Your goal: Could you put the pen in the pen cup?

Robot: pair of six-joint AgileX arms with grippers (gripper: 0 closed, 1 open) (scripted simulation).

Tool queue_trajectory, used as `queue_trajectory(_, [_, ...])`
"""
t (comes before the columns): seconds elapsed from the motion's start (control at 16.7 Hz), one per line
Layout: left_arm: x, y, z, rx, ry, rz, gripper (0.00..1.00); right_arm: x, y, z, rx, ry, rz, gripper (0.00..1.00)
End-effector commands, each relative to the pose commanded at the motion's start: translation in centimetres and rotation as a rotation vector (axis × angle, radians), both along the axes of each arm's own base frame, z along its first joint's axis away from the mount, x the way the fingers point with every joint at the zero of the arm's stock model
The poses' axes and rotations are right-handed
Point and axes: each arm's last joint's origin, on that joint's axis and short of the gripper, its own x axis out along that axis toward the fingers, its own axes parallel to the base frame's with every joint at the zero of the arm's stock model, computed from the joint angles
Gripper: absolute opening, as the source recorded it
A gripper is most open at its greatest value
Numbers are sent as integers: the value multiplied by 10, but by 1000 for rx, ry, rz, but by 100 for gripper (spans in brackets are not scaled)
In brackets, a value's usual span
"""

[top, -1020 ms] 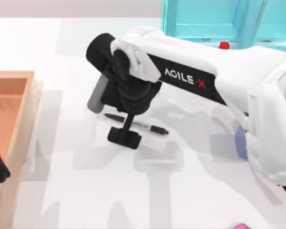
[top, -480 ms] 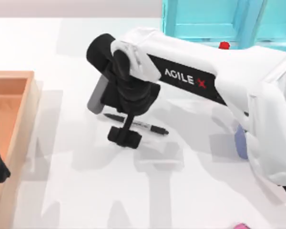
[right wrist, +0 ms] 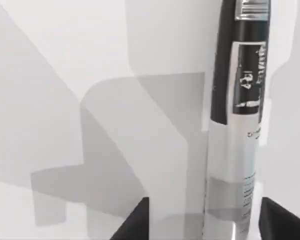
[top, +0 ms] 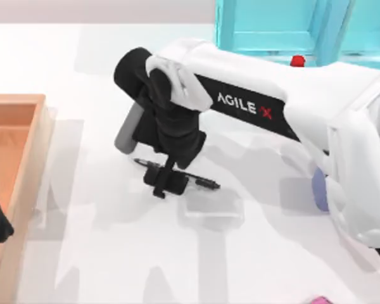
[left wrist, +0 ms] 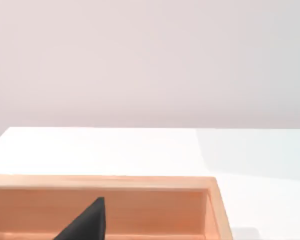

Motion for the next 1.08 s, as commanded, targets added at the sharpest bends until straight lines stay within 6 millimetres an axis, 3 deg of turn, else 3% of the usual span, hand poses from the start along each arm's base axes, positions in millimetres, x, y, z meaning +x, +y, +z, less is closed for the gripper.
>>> queue_trajectory(0.36, [0,0,0,0,0,0,100,0,0,0,0,0,0,0])
queue_trajectory(0.42, [0,0,0,0,0,0,100,-11,4,33,63,16,-18,0])
queue_trajectory(0.54, [0,0,0,0,0,0,100,-17,7,39,61,15,-14,0])
queue_trajectory(0.66, [0,0,0,0,0,0,100,-36,13,60,58,9,-8,0])
queue_trajectory(0.84, [0,0,0,0,0,0,100,-79,18,109,60,1,-9,0])
queue_trajectory(1.08, [0,0,0,0,0,0,100,-141,9,170,69,6,-18,0])
